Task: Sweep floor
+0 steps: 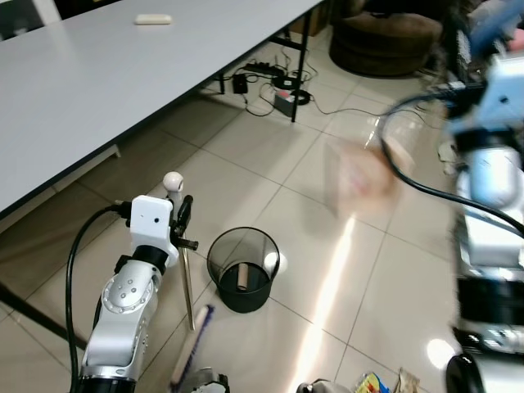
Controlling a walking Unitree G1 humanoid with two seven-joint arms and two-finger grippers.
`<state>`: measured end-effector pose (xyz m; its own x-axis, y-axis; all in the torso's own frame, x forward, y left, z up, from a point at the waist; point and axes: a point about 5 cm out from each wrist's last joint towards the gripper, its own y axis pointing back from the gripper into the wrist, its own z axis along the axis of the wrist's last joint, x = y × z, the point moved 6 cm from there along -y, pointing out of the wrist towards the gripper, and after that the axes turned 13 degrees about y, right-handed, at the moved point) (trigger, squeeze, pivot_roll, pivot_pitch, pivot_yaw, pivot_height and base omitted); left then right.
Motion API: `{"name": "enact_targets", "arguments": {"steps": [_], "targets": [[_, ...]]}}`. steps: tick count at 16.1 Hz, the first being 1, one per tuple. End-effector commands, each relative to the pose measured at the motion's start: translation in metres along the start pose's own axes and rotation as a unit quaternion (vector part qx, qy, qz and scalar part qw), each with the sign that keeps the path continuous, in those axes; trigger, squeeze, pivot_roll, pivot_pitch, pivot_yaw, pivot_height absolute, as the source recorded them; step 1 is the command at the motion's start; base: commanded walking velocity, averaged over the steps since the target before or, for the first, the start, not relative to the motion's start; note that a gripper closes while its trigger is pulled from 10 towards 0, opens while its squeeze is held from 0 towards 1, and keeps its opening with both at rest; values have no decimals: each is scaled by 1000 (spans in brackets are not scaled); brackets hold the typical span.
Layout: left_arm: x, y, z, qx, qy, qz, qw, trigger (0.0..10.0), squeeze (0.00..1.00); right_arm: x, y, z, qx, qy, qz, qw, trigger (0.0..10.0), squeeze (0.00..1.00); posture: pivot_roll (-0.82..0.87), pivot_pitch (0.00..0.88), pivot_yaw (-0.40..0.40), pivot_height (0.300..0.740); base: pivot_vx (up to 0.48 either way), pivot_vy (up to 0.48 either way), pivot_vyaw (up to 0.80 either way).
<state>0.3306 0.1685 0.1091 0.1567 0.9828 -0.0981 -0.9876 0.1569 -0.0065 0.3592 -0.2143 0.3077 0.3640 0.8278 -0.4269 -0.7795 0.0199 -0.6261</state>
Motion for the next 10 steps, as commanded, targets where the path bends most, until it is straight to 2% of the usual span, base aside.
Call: {"name": "enact_targets", "arguments": {"steps": [1, 4, 5, 6, 10], "targets": [[-5, -2, 3, -5, -2, -12, 1000, 10000, 0, -13, 3, -15, 38, 15, -22, 999, 10000, 0, -6, 90, 13, 740, 0, 0, 0], [-5, -2, 1, -2, -1, -14, 1000, 10000, 0, -3, 35, -52, 122, -9, 1, 993, 10000, 0, -14, 90, 10, 740, 0, 0, 0], [-6, -2, 1, -2, -1, -15, 1000, 10000, 0, 0, 41, -57, 136, -11, 3, 991, 10000, 0, -15, 87, 8, 740, 0, 0, 0], [-7, -2, 0, -3, 0, -16, 1000, 10000, 0, 9, 52, -63, 154, -27, 18, 987, 10000, 0, -16, 84, 5, 740, 0, 0, 0], [-11, -3, 0, -4, 0, -24, 1000, 10000, 0, 30, 73, -76, 205, -72, 31, 976, 10000, 0, -14, 75, 6, 740, 0, 0, 0]]}}
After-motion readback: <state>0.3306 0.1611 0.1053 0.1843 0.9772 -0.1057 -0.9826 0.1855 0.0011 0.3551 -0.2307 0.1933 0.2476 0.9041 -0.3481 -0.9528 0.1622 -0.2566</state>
